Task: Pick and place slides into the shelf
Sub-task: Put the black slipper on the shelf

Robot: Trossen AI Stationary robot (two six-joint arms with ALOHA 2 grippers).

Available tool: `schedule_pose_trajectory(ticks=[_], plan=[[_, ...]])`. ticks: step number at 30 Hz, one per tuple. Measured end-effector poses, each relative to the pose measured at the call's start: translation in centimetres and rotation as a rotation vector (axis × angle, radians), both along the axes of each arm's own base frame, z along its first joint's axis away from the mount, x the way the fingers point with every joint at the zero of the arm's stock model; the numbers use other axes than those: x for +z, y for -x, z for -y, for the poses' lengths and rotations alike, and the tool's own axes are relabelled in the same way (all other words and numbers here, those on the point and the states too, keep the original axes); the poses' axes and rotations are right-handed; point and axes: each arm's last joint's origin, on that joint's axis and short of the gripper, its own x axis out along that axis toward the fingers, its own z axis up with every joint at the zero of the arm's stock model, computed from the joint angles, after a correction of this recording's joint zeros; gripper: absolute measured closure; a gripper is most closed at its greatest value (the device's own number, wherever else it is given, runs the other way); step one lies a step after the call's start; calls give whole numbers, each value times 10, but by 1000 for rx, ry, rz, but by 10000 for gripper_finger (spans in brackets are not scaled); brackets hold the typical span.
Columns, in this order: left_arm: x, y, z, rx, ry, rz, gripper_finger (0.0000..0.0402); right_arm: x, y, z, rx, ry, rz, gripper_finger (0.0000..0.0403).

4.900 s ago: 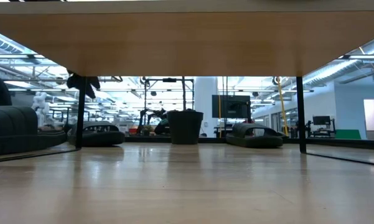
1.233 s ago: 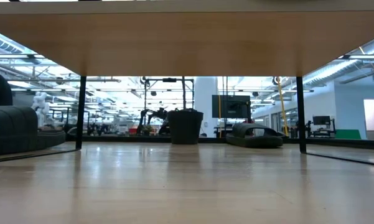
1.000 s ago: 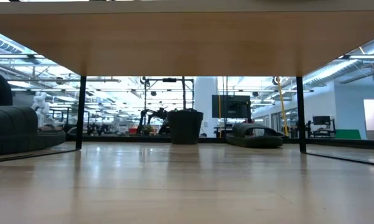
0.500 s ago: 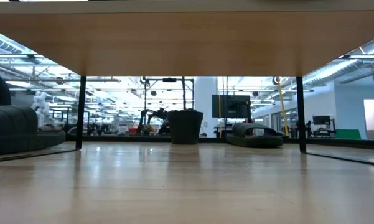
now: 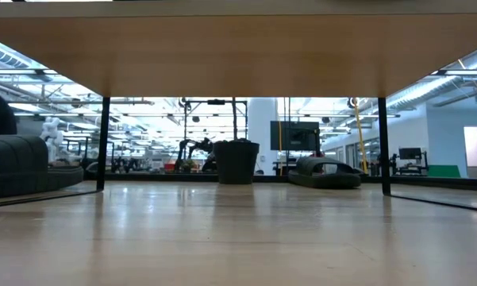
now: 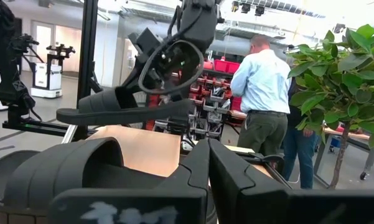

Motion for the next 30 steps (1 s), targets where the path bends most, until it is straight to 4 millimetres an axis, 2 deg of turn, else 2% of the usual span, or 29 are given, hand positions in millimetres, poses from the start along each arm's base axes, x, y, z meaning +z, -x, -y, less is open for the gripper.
schedule_pose_trajectory(ticks=[9, 18, 30], plan=[[-23, -14, -19, 13, 32, -31, 400, 0, 0, 0, 1, -3, 0, 403], [-25, -15, -30, 29, -21, -9, 399, 0, 0, 0, 1, -1, 0, 403], [-52, -15, -31, 38, 89, -57, 398, 0, 0, 0, 1, -1, -1, 403]])
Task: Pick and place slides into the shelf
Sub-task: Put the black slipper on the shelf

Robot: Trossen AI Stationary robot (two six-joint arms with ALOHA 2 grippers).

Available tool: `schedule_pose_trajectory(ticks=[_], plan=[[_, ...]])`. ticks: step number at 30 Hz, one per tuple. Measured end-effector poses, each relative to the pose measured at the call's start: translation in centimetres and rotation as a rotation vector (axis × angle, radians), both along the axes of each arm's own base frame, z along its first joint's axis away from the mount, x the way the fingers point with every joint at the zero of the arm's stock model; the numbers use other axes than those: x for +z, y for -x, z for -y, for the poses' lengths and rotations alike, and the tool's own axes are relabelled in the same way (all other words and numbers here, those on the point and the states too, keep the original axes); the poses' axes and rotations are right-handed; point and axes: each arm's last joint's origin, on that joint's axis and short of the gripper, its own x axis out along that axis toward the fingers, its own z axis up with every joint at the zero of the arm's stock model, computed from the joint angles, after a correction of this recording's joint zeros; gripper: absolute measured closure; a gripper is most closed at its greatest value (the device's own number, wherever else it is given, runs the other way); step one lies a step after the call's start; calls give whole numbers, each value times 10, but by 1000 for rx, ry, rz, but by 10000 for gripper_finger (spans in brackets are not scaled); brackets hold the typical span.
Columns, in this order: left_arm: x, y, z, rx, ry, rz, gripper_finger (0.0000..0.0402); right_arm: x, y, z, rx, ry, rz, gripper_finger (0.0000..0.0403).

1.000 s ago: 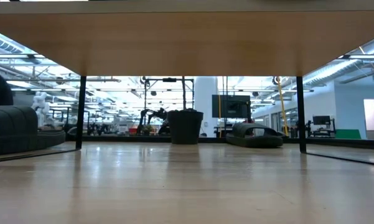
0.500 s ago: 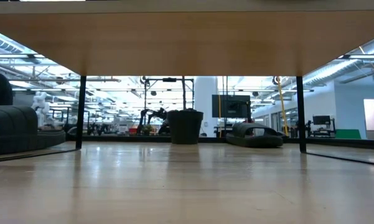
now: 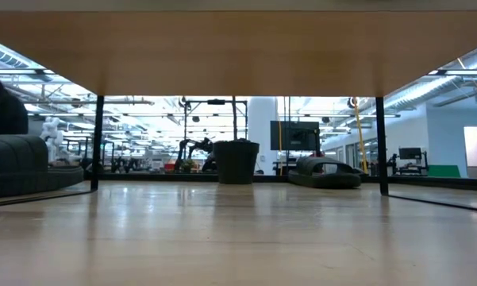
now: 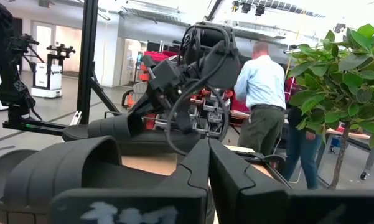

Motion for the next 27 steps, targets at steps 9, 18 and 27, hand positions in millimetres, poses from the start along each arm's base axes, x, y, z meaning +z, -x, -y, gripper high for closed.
schedule_pose_trajectory(ticks=[9, 18, 27], plan=[[-12, 1, -4, 13, 19, -13, 395, 0, 0, 0, 0, 0, 0, 403], [-13, 0, -6, 43, 9, -35, 368, 0, 0, 0, 0, 0, 0, 403], [-12, -1, -6, 78, 5, -59, 272, 0, 0, 0, 0, 0, 0, 403]])
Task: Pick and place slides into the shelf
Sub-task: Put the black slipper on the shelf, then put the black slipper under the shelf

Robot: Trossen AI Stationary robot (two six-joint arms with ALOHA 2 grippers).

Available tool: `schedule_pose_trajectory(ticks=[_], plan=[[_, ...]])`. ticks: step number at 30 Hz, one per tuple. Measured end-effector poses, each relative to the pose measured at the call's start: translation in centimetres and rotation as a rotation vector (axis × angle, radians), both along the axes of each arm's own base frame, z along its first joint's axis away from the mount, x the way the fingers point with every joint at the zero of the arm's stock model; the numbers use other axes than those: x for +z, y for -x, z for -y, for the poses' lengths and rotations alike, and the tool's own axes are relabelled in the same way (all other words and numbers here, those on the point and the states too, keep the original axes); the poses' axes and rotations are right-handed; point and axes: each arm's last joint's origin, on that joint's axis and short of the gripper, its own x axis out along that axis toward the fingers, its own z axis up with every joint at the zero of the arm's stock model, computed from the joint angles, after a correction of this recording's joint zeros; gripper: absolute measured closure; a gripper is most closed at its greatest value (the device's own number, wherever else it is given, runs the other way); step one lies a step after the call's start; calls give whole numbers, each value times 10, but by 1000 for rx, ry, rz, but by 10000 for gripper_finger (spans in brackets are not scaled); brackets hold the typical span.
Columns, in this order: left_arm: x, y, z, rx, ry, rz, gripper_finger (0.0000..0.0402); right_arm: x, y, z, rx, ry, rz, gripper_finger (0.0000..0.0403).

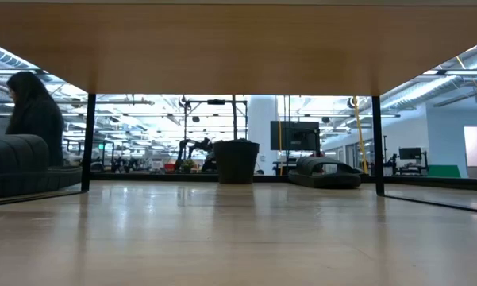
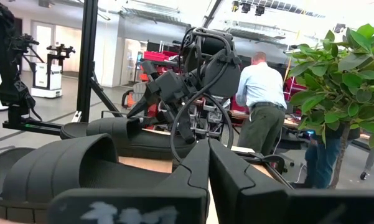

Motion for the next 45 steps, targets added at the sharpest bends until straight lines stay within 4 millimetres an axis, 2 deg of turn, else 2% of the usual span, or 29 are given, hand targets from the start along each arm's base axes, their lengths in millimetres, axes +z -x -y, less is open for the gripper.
schedule_pose_trajectory(ticks=[3, 9, 15, 20, 24, 27, 33, 40, 45], plan=[[4, -1, -1, 13, -4, 22, 241, 0, 0, 0, 0, 0, 0, 403], [24, 0, -3, 42, -14, 51, 194, 0, 0, 0, 0, 0, 1, 403], [65, 3, -6, 39, -168, 137, 185, 0, 0, 0, -1, 7, 1, 403], [103, 17, -11, 88, -476, 150, 224, 0, 0, 0, -1, 8, 1, 403], [117, 26, -18, 165, -690, 92, 274, 0, 0, 0, -3, 14, 1, 403], [121, 32, -25, 225, -783, 42, 314, 0, 0, 0, -3, 15, 1, 403], [140, 54, -41, 345, -874, 64, 393, 0, 0, 0, -7, 36, 3, 403], [156, 91, -56, 477, -830, 68, 384, 1, 0, 0, -9, 39, 6, 403], [155, 115, -79, 743, -918, 64, 399, 0, 0, 0, -9, 40, 2, 403]])
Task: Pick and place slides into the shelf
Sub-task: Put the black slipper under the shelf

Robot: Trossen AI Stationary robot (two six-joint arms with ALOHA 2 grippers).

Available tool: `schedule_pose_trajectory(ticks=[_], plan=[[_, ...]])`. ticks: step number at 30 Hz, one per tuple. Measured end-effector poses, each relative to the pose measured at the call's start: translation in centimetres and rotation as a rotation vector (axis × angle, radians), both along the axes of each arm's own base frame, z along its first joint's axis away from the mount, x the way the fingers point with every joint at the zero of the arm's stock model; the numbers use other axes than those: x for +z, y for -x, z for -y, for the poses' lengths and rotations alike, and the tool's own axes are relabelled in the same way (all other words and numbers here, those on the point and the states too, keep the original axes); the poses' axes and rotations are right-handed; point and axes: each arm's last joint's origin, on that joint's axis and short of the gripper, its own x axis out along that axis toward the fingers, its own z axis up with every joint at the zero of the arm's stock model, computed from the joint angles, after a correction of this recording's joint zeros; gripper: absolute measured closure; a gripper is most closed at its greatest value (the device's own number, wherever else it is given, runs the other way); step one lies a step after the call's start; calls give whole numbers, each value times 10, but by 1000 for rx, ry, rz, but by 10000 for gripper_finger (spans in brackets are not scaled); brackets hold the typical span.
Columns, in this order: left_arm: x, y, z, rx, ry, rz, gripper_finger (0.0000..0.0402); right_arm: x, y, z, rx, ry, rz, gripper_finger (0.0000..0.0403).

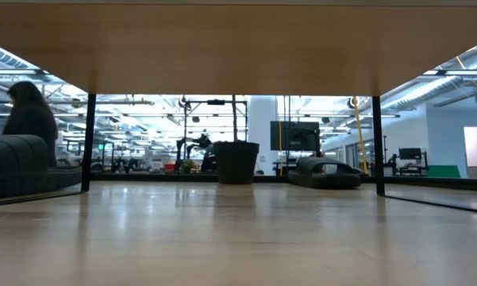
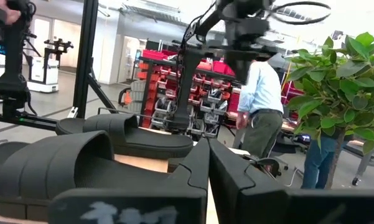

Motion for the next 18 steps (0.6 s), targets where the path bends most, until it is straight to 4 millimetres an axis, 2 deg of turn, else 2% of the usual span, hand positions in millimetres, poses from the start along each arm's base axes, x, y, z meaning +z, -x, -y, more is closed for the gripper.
schedule_pose_trajectory(ticks=[5, 9, 18], plan=[[-7, 20, -15, 153, -52, 293, 393, -1, 0, 0, 0, -3, -6, 403], [-22, 39, -12, 173, -113, 510, 399, -5, -1, 0, -1, 3, -20, 403], [-101, 70, 17, 19, -147, 855, 400, -5, -1, 0, 0, -5, -17, 403]])
